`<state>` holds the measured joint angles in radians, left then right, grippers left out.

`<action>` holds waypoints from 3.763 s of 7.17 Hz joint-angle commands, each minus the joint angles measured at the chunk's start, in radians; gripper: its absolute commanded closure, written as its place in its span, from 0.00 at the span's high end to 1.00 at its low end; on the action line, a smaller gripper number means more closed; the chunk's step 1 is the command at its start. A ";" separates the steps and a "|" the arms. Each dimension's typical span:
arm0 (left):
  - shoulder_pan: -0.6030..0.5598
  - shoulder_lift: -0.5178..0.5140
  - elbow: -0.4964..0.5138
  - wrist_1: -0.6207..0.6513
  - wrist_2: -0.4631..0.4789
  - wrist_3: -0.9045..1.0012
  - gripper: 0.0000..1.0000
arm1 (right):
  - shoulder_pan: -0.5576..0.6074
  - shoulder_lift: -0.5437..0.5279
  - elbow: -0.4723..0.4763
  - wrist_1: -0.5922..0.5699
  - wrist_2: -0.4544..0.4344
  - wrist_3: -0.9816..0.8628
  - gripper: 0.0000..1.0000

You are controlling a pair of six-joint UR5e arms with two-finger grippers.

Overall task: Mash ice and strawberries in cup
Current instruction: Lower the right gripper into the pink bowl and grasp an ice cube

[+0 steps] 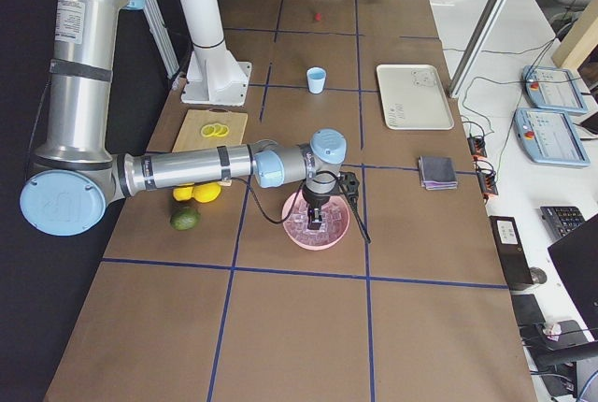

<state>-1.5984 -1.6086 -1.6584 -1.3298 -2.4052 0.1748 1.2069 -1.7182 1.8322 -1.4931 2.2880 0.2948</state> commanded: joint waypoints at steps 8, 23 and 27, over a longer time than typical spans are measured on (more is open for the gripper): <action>0.000 -0.002 -0.012 0.001 0.000 -0.003 1.00 | -0.050 0.014 -0.062 0.008 -0.044 -0.005 0.70; -0.002 0.007 -0.034 0.003 0.000 -0.003 1.00 | 0.035 -0.087 0.155 -0.012 -0.047 -0.011 0.00; -0.002 0.010 -0.041 0.003 0.000 -0.003 1.00 | -0.025 0.321 0.208 -0.276 0.019 0.221 0.00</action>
<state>-1.6000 -1.5997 -1.6977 -1.3269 -2.4053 0.1718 1.2291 -1.5633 2.0402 -1.6728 2.2825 0.4210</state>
